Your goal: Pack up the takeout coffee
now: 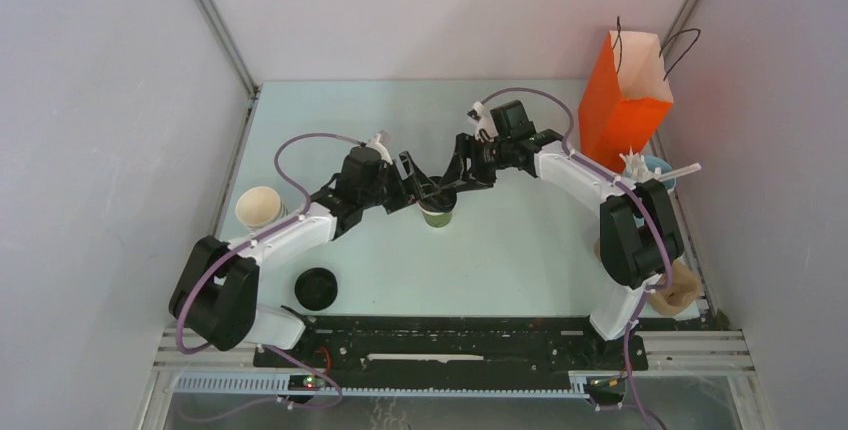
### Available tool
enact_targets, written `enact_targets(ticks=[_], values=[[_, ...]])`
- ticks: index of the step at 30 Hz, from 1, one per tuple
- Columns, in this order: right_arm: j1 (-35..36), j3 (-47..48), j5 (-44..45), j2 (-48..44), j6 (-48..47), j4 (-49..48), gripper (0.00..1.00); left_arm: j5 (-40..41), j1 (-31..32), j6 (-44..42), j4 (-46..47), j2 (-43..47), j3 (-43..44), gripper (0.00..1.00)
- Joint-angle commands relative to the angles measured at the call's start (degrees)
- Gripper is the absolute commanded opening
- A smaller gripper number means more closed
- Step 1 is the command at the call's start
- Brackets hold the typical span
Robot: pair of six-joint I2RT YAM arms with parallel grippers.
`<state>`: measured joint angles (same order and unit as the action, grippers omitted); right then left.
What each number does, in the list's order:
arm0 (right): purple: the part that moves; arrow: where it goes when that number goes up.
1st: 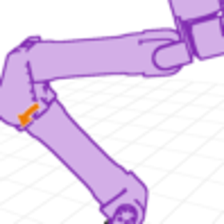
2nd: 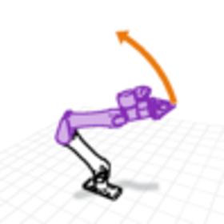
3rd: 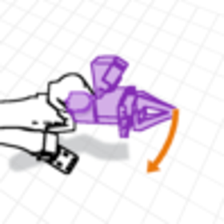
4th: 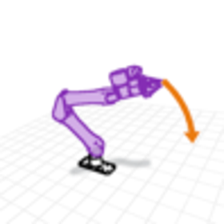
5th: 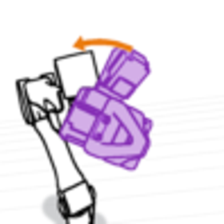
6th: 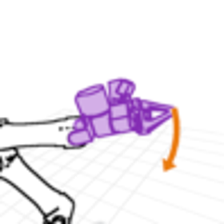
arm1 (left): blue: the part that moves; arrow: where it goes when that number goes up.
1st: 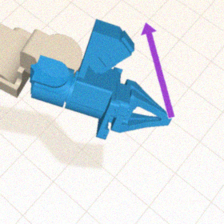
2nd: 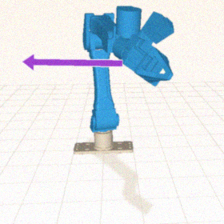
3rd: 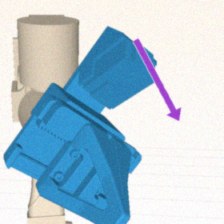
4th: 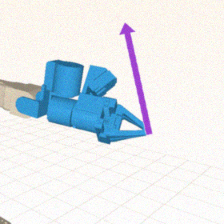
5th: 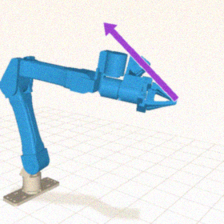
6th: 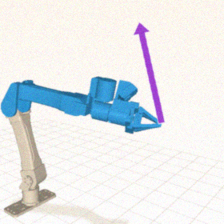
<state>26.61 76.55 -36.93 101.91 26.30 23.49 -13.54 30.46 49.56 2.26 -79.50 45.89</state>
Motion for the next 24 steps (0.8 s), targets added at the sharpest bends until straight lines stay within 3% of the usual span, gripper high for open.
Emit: enact_targets(ticks=[1, 12, 24], values=[[1.02, 0.88, -1.48, -3.21, 1.88, -2.40, 0.65, 0.21, 0.30, -0.96, 0.90, 0.40, 0.94, 0.80], [0.77, 0.88, -0.32, -5.53, 1.47, -1.16, 0.65, -0.10, 0.52, -0.96, 0.81, 0.37, 1.32, 0.80], [0.89, 0.88, -0.27, -5.76, 1.54, -0.75, 0.65, 1.77, 0.92, -1.46, -0.57, 0.58, 1.44, 0.73]])
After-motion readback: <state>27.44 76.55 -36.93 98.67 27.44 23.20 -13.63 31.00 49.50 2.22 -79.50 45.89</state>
